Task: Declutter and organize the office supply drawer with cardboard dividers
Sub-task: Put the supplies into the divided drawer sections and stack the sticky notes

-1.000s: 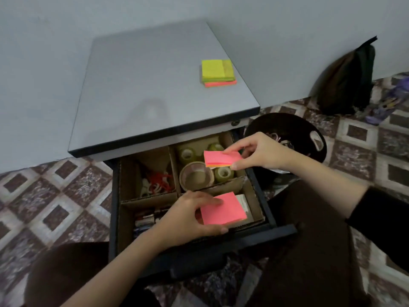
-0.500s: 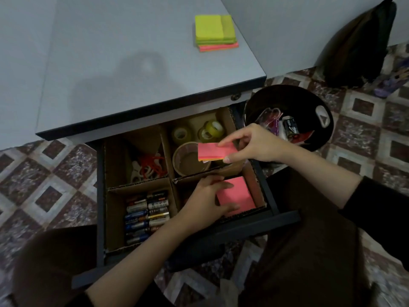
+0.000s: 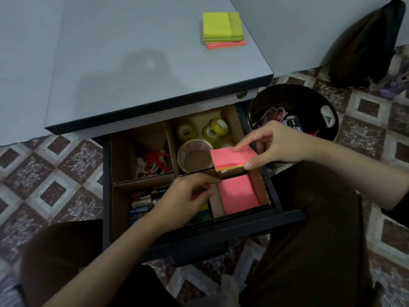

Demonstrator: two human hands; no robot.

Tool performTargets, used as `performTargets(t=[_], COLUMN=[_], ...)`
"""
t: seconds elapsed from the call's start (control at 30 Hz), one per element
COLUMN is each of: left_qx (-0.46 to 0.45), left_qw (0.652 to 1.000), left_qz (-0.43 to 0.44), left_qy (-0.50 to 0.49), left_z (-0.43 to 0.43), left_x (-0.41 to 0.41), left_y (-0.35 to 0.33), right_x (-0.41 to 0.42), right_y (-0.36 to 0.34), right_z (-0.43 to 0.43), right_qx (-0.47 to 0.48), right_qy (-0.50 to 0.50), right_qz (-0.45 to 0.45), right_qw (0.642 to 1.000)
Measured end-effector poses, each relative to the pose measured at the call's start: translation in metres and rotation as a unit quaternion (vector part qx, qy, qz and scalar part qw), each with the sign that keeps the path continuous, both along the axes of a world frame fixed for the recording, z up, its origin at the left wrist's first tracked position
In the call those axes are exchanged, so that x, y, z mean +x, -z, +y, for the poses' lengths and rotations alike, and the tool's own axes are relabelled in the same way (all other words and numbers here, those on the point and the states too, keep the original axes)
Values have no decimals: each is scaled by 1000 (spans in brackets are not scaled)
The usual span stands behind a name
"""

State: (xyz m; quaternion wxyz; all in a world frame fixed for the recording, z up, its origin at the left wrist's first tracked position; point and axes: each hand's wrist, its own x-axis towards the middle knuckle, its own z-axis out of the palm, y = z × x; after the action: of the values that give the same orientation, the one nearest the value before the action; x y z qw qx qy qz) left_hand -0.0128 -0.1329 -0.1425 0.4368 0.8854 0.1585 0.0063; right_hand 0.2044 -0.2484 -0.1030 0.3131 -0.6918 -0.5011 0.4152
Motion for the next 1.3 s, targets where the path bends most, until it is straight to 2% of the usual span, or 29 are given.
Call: performTargets(t=[0.07, 0.17, 0.23, 0.33, 0.5, 0.77, 1.03, 1.3], left_qx=[14, 102, 151, 183, 160, 164, 180, 179], left_qw=[999, 991, 982, 976, 978, 977, 975, 972], left_qz=[-32, -63, -68, -58, -53, -71, -76, -94], left_qy=[-27, -67, -86, -106, -126, -117, -102, -117], left_z=[10, 29, 37, 44, 45, 44, 47, 45], left_x=[-12, -20, -19, -12, -7, -9, -11, -12], left_y=[-4, 3, 11, 20, 28, 37, 44, 42], right_x=[-1, -10, -24, -46, -58, -78, -69, -57], right_y=[-9, -10, -4, 11, 19, 30, 43, 43], right_z=[-7, -13, -11, -4, -1, 11, 9, 1], right_qx=[-32, -90, -106, -122, -201, -134, -133, -92], right_qy=[-27, -63, -92, -159, -222, -258, -243, -168], right_qz=[-7, -44, -133, -304, -359, -459, -439, -345], right_qw=[999, 993, 981, 932, 884, 840, 855, 919])
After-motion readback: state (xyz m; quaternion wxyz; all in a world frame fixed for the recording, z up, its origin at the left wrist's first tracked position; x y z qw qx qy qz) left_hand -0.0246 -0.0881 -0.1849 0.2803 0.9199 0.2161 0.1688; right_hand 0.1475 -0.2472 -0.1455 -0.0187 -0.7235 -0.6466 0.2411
